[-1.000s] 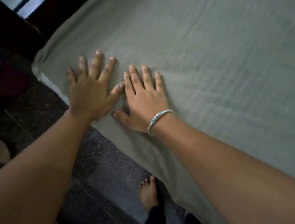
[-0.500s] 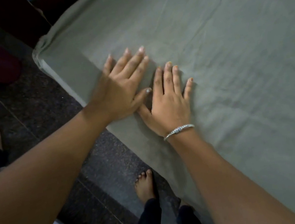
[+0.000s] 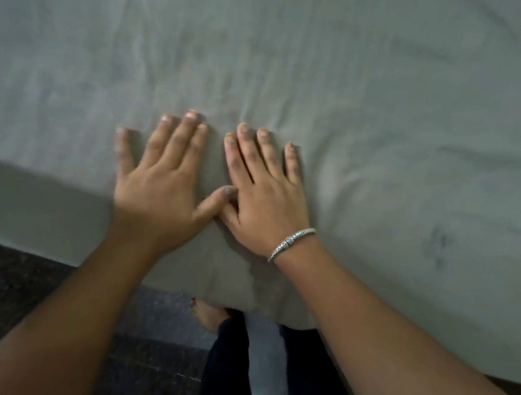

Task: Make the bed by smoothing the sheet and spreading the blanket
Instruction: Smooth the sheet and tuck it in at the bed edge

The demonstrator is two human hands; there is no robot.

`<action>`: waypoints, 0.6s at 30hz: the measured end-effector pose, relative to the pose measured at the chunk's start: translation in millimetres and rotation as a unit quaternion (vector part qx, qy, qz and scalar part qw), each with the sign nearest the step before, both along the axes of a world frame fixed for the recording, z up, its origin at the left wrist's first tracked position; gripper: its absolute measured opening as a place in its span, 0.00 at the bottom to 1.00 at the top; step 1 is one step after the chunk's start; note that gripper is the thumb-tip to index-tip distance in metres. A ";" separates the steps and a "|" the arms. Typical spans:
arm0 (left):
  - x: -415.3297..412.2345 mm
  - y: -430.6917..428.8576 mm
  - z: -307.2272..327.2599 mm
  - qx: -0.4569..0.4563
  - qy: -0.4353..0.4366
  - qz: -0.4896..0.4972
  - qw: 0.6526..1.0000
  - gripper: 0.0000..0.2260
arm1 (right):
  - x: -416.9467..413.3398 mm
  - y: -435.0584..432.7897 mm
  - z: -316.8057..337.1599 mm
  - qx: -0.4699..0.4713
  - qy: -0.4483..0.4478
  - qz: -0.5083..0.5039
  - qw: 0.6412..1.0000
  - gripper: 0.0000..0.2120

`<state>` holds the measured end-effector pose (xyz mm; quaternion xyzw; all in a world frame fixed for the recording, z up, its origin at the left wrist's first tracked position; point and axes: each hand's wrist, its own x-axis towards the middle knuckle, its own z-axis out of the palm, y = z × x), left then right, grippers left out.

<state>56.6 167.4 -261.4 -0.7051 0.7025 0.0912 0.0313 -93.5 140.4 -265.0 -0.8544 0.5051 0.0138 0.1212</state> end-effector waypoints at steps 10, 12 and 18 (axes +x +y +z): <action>-167.6 8.2 4.7 0.007 0.030 -0.058 0.998 0.26 | -127.0 22.5 1.4 0.017 0.007 -0.176 0.984 0.29; -195.4 7.8 3.7 0.011 0.040 -0.053 0.998 0.27 | -155.0 24.6 0.3 0.025 0.008 -0.152 0.988 0.29; -290.6 34.2 1.5 0.036 0.013 -0.080 0.996 0.34 | -284.5 55.2 0.1 0.026 0.070 -0.264 0.962 0.33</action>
